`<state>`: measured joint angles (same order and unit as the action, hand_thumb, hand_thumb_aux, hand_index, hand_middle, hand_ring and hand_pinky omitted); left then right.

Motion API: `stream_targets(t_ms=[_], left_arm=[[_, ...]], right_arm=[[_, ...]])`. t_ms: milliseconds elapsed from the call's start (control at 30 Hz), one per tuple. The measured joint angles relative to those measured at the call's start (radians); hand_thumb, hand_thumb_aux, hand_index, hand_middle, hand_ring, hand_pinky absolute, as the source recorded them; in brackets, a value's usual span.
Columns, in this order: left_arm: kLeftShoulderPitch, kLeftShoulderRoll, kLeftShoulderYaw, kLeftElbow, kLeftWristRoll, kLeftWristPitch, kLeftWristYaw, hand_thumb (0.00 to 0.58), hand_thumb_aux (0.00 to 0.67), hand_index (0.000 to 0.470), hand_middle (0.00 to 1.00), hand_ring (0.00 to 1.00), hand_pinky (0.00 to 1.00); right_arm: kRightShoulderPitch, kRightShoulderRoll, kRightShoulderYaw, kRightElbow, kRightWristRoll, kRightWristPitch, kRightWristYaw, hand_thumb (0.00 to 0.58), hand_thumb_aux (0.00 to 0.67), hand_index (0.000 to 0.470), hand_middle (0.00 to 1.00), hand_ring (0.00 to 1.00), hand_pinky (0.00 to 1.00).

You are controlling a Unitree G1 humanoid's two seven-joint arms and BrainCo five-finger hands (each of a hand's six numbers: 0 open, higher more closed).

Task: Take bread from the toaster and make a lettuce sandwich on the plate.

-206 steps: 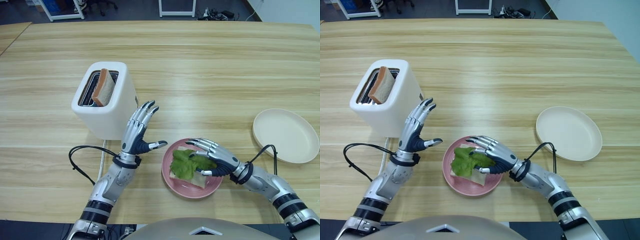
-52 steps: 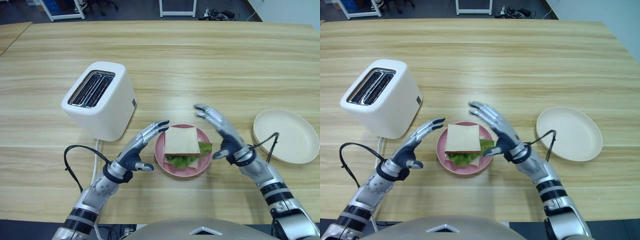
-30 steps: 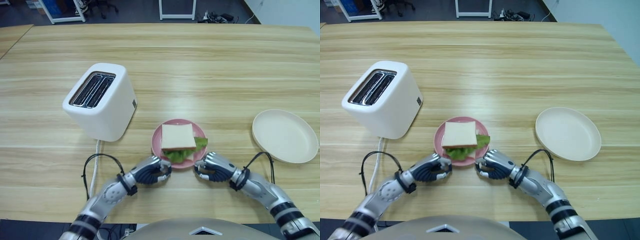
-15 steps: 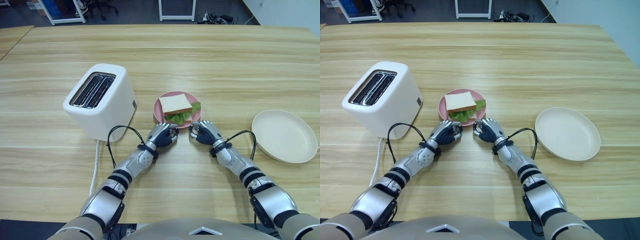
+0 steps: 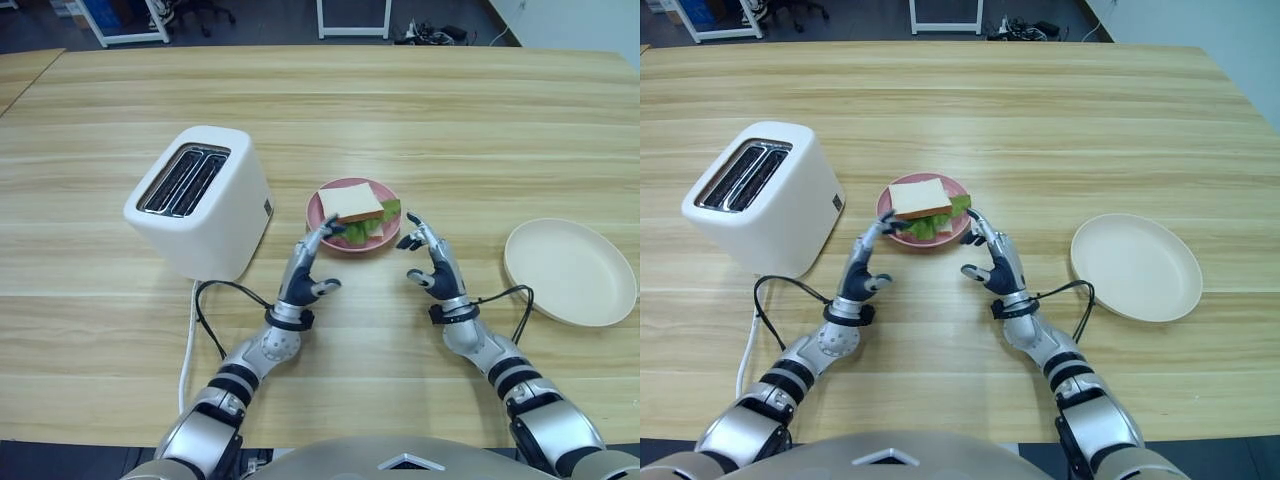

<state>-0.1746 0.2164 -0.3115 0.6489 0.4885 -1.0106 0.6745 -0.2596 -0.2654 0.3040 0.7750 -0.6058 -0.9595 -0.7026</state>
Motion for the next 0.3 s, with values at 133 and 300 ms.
stream_targets(t_ms=[133, 300], left_arm=[[0.03, -0.06, 0.059, -0.067, -0.07, -0.009, -0.007, 0.0, 0.0, 0.0, 0.0, 0.0, 0.0], [0.041, -0.102, 0.097, -0.081, -0.111, -0.008, -0.057, 0.0, 0.0, 0.0, 0.0, 0.0, 0.0]], right_arm=[[0.042, 0.032, -0.039, -0.081, 0.057, -0.01, 0.018, 0.0, 0.0, 0.0, 0.0, 0.0, 0.0], [0.077, 0.067, -0.086, -0.133, 0.163, -0.012, 0.085, 0.0, 0.0, 0.0, 0.0, 0.0, 0.0]])
